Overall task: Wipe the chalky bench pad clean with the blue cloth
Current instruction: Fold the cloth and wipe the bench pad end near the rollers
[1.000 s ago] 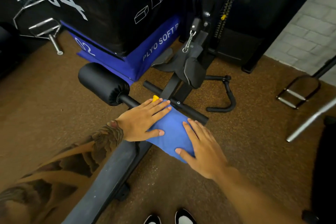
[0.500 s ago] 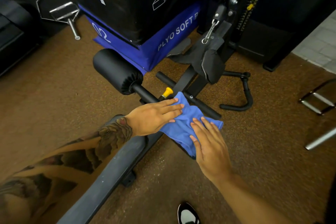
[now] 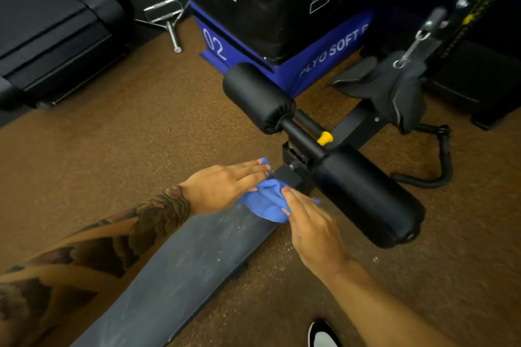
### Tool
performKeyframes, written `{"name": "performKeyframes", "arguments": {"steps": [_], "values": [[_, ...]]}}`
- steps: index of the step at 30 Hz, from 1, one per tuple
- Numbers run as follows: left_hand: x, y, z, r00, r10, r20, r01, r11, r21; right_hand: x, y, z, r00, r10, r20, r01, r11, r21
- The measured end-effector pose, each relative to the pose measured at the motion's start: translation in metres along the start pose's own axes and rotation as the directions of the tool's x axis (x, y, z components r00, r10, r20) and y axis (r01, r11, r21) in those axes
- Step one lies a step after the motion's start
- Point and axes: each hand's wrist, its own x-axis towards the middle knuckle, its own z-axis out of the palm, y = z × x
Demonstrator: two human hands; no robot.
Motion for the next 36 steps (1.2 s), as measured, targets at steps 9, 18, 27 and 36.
{"name": "performKeyframes", "arguments": {"steps": [9,18,27,36], "values": [[-0.028,-0.026,0.050,0.994,-0.112,-0.001,0.111,0.992,-0.058,0.011,0.003,0.060,0.999,0.016,0.049,-0.015,1.000,-0.019],[-0.052,-0.040,0.099,0.987,-0.006,0.160,-0.008,0.996,0.087,-0.046,0.013,0.112,0.961,-0.054,0.272,0.105,0.979,-0.176],[-0.057,-0.027,0.121,0.990,-0.101,0.100,0.092,0.992,0.090,-0.048,0.008,0.111,0.912,0.036,0.408,0.061,0.973,-0.222],[-0.053,-0.030,0.140,0.975,-0.141,0.174,0.137,0.990,0.035,-0.049,0.012,0.123,0.865,0.108,0.490,0.044,0.956,-0.290]]}}
